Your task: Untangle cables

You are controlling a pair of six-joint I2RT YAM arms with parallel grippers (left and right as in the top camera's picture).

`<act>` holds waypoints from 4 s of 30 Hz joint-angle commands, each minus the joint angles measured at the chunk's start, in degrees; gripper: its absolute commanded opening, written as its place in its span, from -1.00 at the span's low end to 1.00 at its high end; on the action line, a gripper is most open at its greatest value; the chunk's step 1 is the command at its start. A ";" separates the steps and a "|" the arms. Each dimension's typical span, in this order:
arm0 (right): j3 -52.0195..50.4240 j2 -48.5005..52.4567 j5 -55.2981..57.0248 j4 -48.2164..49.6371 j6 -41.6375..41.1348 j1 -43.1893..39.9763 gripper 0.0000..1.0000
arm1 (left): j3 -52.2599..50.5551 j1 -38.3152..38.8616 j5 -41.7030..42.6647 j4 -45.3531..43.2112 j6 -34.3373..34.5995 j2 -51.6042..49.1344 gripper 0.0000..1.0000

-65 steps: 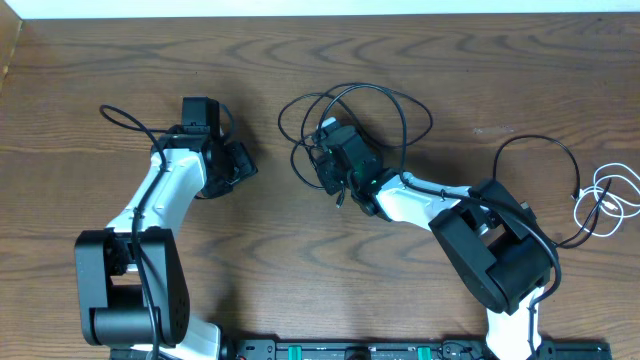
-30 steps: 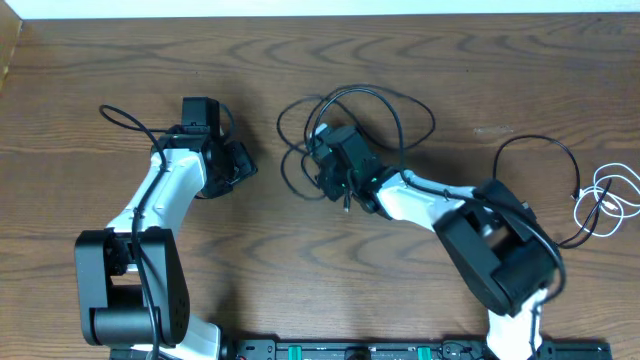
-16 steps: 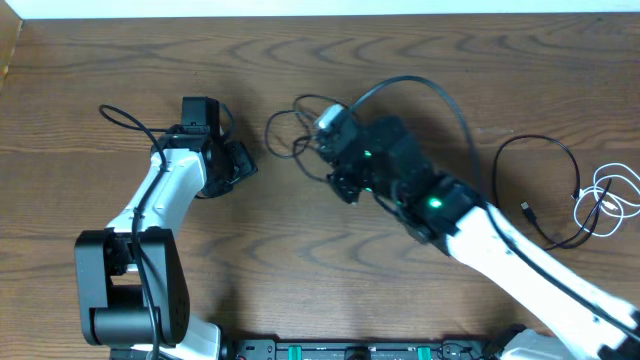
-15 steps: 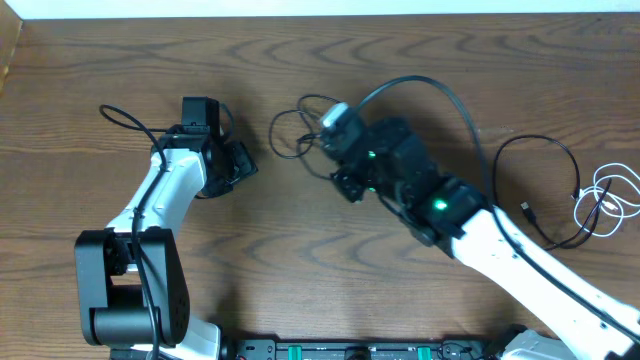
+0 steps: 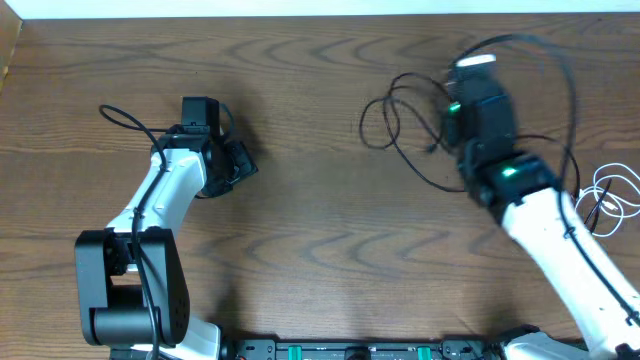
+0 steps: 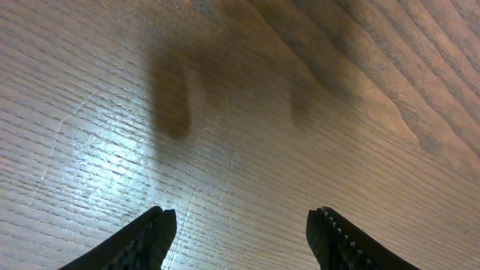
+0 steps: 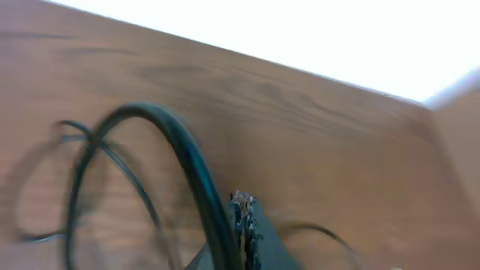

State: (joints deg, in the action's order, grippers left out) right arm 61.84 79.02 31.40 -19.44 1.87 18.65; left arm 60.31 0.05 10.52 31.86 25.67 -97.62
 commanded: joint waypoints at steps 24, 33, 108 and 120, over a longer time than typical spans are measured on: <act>0.22 11.15 -26.45 -9.86 -20.02 -24.57 0.64 | -0.52 0.04 -0.50 -0.04 0.15 -0.15 0.24; 0.22 24.11 -43.36 -5.86 -6.12 -23.74 0.97 | -0.52 0.04 -0.50 -0.24 0.15 -0.15 0.25; 1.07 4.50 -69.09 -45.05 -25.07 -26.53 0.99 | -0.52 0.04 -0.52 0.22 1.20 -0.15 0.25; 1.07 4.50 -76.06 -38.29 -31.67 -23.85 0.99 | -0.52 0.04 -0.52 0.39 1.22 -0.15 0.25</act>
State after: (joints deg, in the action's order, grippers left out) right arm 62.28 83.37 -41.91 -58.15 -26.72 -7.55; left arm 60.31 0.05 10.55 32.10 26.83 -97.62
